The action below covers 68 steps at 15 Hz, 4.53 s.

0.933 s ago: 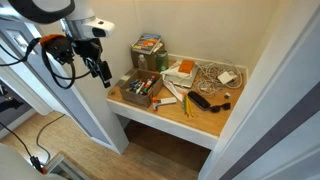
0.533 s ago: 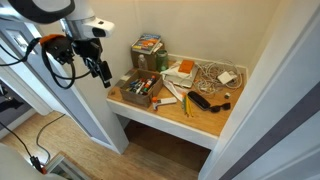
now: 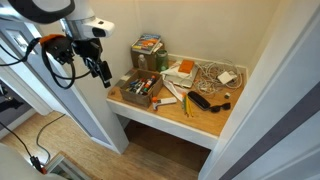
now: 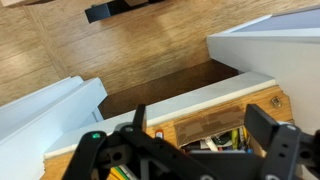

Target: Put the black and grey object inside the box

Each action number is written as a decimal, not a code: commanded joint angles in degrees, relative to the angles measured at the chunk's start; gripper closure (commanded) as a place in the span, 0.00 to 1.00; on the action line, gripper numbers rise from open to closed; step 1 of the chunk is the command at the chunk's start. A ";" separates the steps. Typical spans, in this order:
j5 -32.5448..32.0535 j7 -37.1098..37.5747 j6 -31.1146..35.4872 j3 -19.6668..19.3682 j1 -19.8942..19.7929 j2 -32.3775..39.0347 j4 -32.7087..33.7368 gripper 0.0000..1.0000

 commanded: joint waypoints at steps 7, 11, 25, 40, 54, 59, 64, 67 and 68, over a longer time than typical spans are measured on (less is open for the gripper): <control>-8.92 -16.25 4.12 -4.56 -0.41 6.53 4.24 0.00; -11.97 -31.64 9.64 -9.97 0.30 16.16 10.08 0.00; -6.25 -80.38 16.83 -16.71 -9.33 50.99 37.39 0.00; -4.66 -80.98 19.59 -14.54 -11.68 58.97 41.73 0.00; -4.32 -82.34 23.44 -8.34 -18.93 84.66 64.63 0.00; -5.18 -84.01 22.41 -8.22 -19.09 90.08 70.77 0.00; -5.39 -88.01 22.61 -7.66 -19.75 94.66 75.40 0.00; -5.37 -91.20 21.60 -7.34 -20.24 96.92 77.94 0.04; -5.44 -91.88 21.21 -7.48 -20.22 97.53 78.71 0.28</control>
